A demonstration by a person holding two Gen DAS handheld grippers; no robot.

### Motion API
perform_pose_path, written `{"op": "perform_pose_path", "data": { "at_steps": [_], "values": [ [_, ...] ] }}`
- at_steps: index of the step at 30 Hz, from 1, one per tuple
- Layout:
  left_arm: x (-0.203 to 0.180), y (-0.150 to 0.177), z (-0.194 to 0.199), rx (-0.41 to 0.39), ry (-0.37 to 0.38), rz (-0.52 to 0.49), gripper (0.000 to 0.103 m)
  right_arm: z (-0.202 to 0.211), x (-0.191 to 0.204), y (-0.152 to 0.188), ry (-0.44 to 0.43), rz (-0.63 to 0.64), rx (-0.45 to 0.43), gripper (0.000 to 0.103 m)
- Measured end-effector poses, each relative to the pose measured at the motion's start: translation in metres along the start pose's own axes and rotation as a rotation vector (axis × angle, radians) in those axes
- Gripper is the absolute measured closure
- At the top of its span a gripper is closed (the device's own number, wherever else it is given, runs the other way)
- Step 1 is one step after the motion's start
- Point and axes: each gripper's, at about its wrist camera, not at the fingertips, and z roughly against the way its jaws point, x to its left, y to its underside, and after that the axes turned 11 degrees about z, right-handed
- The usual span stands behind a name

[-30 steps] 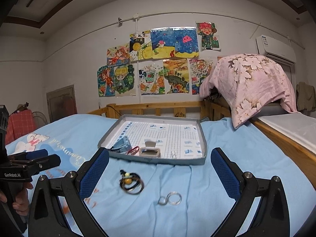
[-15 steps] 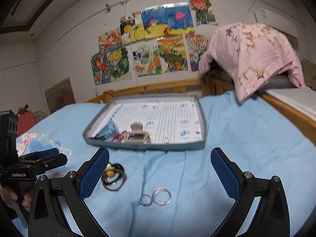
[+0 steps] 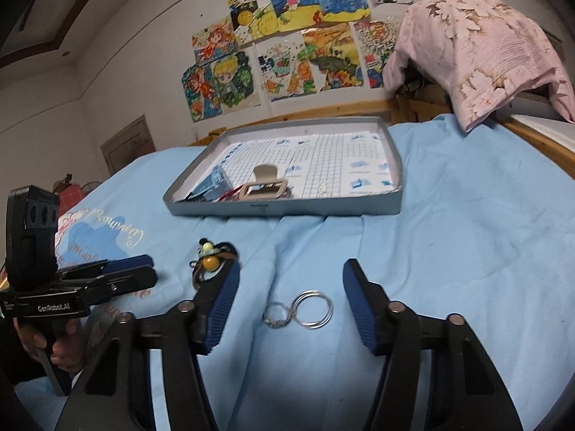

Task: Organize jewelry
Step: 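Close the left tool on the black hair tie while the right tool approaches the silver rings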

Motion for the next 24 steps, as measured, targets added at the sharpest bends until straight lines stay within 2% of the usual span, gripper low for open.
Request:
{"op": "perform_pose_path", "data": {
  "at_steps": [2,5,12,14,24],
  "values": [
    [-0.002,-0.001,-0.003,0.02,0.01,-0.005,0.068,-0.002,0.003,0.002,-0.014,0.012,0.014,0.061],
    [-0.001,-0.003,-0.011,0.062,0.025,0.006,0.069,-0.005,0.008,0.004,-0.031,0.029,0.03,0.067],
    [0.01,-0.007,-0.03,0.163,0.076,0.1,0.069,-0.003,0.017,0.015,-0.052,0.035,0.085,0.069],
    [0.013,-0.007,-0.037,0.19,0.091,0.134,0.069,-0.004,0.018,0.018,-0.058,0.029,0.11,0.075],
    [0.023,-0.012,-0.064,0.24,0.111,0.276,0.069,-0.031,0.007,0.025,-0.092,-0.034,0.21,0.075]
  ]
}}
